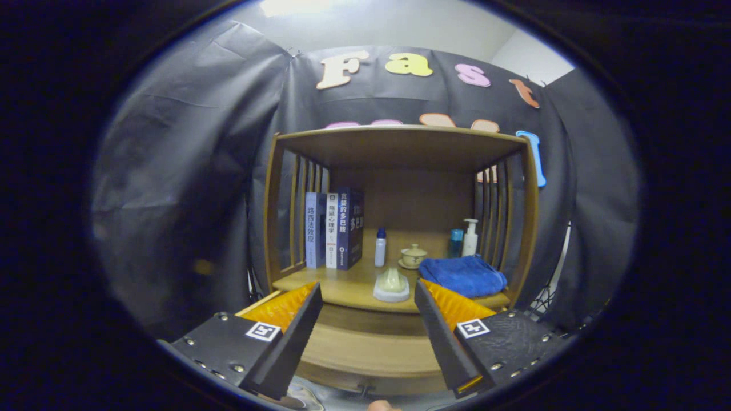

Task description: Pull open the drawer, take out the items inside it, and place them on the countertop above the cabinet.

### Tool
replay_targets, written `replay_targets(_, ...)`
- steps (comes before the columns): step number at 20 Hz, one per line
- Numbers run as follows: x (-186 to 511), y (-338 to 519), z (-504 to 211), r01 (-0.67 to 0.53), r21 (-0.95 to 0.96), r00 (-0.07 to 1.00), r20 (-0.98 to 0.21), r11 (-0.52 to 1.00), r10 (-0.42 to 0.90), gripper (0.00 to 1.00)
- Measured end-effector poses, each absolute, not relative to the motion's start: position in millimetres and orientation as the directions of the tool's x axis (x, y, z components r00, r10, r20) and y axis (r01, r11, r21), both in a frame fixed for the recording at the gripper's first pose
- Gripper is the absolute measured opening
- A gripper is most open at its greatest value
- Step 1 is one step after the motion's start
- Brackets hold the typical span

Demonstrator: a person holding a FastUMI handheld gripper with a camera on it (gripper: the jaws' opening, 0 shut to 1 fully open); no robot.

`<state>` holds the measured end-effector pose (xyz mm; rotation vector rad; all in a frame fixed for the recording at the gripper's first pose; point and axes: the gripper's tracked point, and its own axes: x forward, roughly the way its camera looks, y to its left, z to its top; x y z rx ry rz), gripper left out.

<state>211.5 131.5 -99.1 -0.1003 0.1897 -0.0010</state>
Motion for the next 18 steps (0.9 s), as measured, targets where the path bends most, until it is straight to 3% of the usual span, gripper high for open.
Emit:
replay_targets(11,168.1,113.4,-221.4,0.071,-0.109,0.915,-0.389,0.991,-0.109,0.97)
replay_targets(18,177.6,116.0,-236.0,0.073,-0.172,0.919,-0.372,0.982,-0.133,0.97)
